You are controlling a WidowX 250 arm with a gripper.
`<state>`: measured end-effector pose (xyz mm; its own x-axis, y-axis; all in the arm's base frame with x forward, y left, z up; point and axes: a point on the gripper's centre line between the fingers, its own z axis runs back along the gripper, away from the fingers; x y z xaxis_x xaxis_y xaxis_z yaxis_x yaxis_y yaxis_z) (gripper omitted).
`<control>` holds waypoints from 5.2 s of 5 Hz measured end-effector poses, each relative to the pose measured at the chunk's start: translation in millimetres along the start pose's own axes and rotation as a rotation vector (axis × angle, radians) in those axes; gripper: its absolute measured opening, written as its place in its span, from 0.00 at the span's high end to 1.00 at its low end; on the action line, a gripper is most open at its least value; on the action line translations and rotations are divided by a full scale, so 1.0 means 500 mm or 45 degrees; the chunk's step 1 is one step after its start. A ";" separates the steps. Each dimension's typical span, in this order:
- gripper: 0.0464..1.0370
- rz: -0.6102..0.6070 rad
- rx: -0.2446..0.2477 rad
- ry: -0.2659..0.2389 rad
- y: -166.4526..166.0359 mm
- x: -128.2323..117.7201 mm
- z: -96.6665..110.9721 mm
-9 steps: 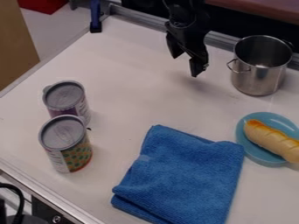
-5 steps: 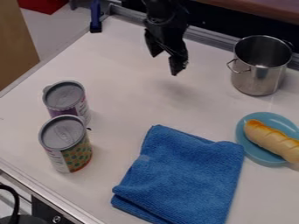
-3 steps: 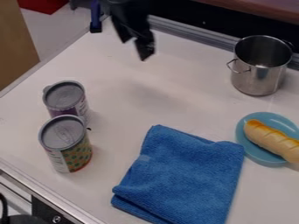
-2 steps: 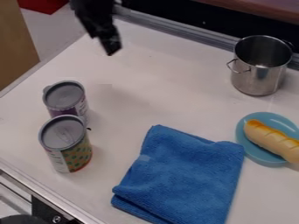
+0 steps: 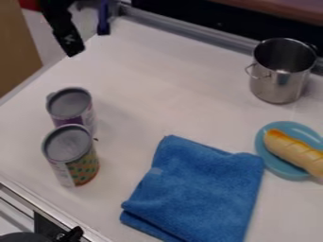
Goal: Put the small can below the silver pot
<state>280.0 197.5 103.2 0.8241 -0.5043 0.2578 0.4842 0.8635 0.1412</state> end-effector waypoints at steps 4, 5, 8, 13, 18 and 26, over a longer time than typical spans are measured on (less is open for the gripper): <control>0.04 -0.287 0.048 0.199 0.055 -0.133 -0.047; 0.04 -0.367 0.029 0.218 0.038 -0.164 -0.064; 0.04 -0.454 -0.007 0.217 -0.052 -0.204 -0.108; 0.04 -0.276 0.006 0.080 -0.097 -0.070 -0.128; 0.04 -0.252 -0.097 0.015 -0.175 0.099 -0.166; 0.04 -0.007 -0.060 -0.154 -0.300 0.304 -0.178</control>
<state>358.9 -9.6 36.0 0.7812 -0.5021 0.3710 0.5043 0.8578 0.0989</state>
